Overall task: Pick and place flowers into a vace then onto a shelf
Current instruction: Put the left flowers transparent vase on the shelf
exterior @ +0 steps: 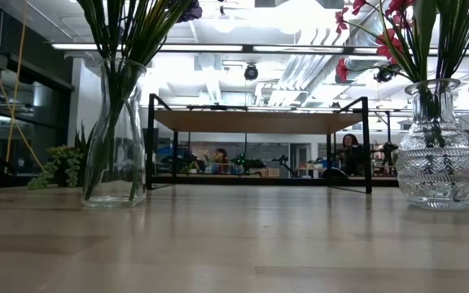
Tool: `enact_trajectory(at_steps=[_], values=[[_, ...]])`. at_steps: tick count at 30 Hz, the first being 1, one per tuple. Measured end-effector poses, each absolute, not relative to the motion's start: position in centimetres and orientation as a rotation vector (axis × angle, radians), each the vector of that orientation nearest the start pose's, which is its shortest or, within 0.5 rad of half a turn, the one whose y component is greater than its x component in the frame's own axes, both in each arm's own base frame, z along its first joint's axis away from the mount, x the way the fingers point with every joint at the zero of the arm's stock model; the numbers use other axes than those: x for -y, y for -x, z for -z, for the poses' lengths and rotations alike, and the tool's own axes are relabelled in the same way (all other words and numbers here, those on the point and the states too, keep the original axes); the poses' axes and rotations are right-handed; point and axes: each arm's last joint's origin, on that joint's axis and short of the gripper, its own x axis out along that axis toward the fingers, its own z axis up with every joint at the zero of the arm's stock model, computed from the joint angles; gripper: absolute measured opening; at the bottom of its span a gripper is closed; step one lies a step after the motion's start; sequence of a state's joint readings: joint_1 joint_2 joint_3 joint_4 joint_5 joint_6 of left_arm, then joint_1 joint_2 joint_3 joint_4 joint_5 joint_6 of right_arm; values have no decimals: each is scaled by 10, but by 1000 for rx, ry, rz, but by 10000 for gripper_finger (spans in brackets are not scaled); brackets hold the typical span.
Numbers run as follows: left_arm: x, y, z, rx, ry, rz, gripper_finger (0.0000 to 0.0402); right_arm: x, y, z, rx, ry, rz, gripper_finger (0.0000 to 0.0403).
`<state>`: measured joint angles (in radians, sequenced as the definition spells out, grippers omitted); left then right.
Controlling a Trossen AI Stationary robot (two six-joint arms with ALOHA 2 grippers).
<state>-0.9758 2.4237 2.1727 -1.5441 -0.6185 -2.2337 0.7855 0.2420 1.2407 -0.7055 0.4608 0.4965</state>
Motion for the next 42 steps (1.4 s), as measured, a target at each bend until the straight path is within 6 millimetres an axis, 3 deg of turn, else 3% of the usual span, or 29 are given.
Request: enact_trajectory(at_steps=[6,15,20,29,42], values=[[363,-267,-186,-718,647,-956,61,55,36,-432,157,-657,-372,124],[359,-266,-181,-696,600,-966,195,55,36,-432,158,-655,-371,124],[351,-267,-167,-634,602,-1015,238,55,36,-432,158,-656,-370,124],[338,-272,-155,-525,544,-1020,229,55,36,-432,158,-655,-369,124],[331,-279,-154,-470,476,-985,225,55,36,-432,158,-655,-372,124]])
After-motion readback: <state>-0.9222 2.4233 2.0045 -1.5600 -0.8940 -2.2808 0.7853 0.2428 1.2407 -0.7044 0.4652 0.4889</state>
